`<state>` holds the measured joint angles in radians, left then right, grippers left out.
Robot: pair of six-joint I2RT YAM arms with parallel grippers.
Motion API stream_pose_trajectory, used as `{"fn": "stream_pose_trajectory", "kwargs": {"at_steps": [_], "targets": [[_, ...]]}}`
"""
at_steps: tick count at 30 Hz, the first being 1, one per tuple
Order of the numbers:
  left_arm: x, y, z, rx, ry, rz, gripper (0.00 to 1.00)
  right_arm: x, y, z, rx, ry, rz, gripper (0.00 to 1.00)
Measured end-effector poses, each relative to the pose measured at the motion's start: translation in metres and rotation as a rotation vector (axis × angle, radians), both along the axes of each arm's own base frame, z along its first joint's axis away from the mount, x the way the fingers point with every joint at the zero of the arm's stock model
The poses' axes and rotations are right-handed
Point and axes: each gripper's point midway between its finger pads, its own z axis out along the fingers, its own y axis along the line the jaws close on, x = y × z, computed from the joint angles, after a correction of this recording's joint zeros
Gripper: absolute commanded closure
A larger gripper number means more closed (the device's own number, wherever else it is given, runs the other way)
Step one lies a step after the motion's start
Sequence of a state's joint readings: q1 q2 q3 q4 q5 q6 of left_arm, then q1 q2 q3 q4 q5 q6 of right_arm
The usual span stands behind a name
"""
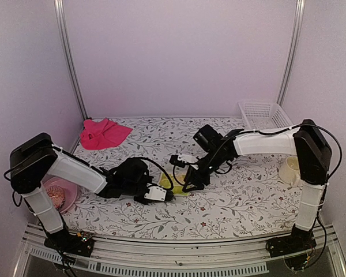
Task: Roll the towels
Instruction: Roll the towel at the center of the board.
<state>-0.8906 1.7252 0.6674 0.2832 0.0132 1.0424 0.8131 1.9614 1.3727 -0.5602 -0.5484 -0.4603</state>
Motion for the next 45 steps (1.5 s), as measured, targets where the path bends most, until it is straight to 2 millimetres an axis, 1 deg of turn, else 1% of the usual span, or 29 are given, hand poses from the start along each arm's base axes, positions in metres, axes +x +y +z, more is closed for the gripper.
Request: {"fn": "stream_pose_trajectory", "kwargs": {"at_steps": [3,5,7,11,13,15,20,22,24,27,30,34,40,45], "targets": [[0.000,-0.001,0.000,0.008,0.078,0.020,0.95,0.004,-0.007,0.019,0.031,-0.129,-0.025,0.40],[0.000,-0.001,0.001,0.011,0.132,0.031,0.94,0.000,-0.012,0.022,0.044,-0.207,-0.030,0.40],[0.000,-0.002,0.000,0.013,0.181,0.040,0.94,-0.015,-0.018,0.015,0.047,-0.269,-0.011,0.40],[0.002,-0.005,0.000,0.013,0.276,0.053,0.94,-0.042,-0.025,-0.004,0.052,-0.363,0.039,0.37],[0.002,-0.006,0.000,0.014,0.316,0.057,0.94,-0.050,-0.028,-0.009,0.066,-0.417,0.059,0.36],[0.003,-0.007,0.000,0.013,0.357,0.061,0.95,-0.050,-0.028,-0.007,0.084,-0.478,0.069,0.36],[0.005,-0.008,-0.001,0.011,0.443,0.065,0.95,-0.038,-0.014,0.010,0.132,-0.647,0.070,0.36],[0.006,-0.008,-0.001,0.011,0.479,0.065,0.95,-0.034,-0.008,0.013,0.139,-0.701,0.070,0.36],[0.006,-0.009,-0.001,0.011,0.510,0.064,0.95,-0.030,-0.003,0.008,0.126,-0.738,0.076,0.36],[0.007,-0.011,-0.002,0.010,0.549,0.062,0.96,-0.026,0.002,-0.007,0.085,-0.769,0.091,0.36],[0.007,-0.014,-0.003,0.004,0.577,0.055,0.96,-0.019,0.006,-0.016,0.052,-0.799,0.094,0.36],[0.006,-0.013,-0.004,0.004,0.601,0.052,0.96,-0.007,0.010,-0.019,0.026,-0.848,0.082,0.36],[0.007,-0.013,-0.004,0.004,0.625,0.052,0.96,0.000,0.011,-0.022,0.001,-0.885,0.084,0.37],[0.007,-0.013,-0.004,0.004,0.643,0.049,0.97,0.006,0.011,-0.033,-0.035,-0.899,0.091,0.43]]}}
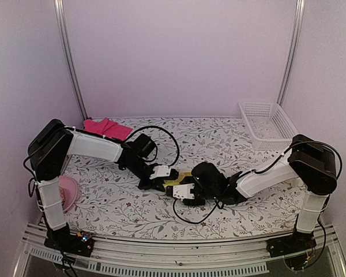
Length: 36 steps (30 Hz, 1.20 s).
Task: Roll the towels
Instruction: Roll the towel at the center of the board.
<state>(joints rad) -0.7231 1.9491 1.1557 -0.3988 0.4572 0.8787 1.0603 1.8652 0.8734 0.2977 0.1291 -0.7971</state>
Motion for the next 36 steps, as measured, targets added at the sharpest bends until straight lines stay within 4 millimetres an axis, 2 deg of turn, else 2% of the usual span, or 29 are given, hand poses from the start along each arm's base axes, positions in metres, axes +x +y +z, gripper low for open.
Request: {"fn": "stream_pose_trajectory", "kwargs": {"at_steps": [7,13,17,19,21,25,30,36], "targets": [[0.000,0.001,0.000,-0.003,0.004,-0.007,0.96,0.012,0.002,-0.006,-0.025,-0.033,-0.041,0.48],[0.000,0.001,0.000,-0.003,0.003,-0.009,0.93,0.023,0.006,-0.009,-0.044,-0.063,-0.070,0.69],[0.002,0.003,0.000,-0.005,-0.001,-0.004,0.76,0.022,0.007,-0.011,-0.064,-0.039,-0.068,0.78],[0.003,0.004,0.000,-0.006,-0.013,-0.005,0.59,0.021,0.009,-0.011,-0.069,-0.018,-0.063,0.79],[0.003,0.011,-0.002,0.008,-0.025,0.014,0.47,0.018,0.011,-0.011,-0.072,0.011,-0.060,0.80],[-0.001,0.029,-0.003,0.030,-0.044,0.064,0.33,0.012,0.014,-0.013,-0.070,0.075,-0.046,0.80],[0.002,0.055,0.006,0.020,-0.145,0.143,0.30,0.003,0.019,-0.012,-0.059,0.166,-0.033,0.79],[0.002,0.070,0.019,-0.067,-0.302,0.186,0.34,0.000,0.021,-0.011,-0.041,0.309,-0.037,0.78]]}}
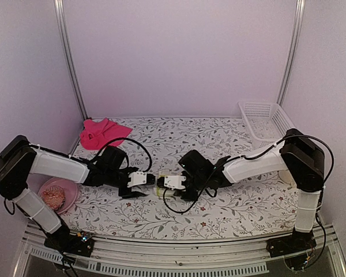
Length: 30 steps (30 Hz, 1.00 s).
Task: Roll the towels
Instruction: Roll the towel at the center of the board.
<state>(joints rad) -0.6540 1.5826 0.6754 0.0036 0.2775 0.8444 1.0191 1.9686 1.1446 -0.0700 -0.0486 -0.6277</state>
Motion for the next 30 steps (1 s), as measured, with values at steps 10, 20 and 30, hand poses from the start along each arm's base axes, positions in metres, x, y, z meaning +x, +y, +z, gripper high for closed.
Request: {"fn": "stream_pose_trajectory", "kwargs": {"at_steps": [10,20,30], "targets": [[-0.020,0.009,0.010,-0.079,-0.240,-0.097,0.42,0.007,0.010,0.003,0.017,0.342,-0.031,0.76],[-0.038,-0.012,0.021,-0.099,-0.459,-0.186,0.45,0.010,0.012,0.004,0.028,0.603,-0.054,0.76],[-0.031,-0.033,0.009,-0.044,-0.591,-0.170,0.45,0.001,0.012,0.005,0.033,0.737,-0.045,0.75]]}}
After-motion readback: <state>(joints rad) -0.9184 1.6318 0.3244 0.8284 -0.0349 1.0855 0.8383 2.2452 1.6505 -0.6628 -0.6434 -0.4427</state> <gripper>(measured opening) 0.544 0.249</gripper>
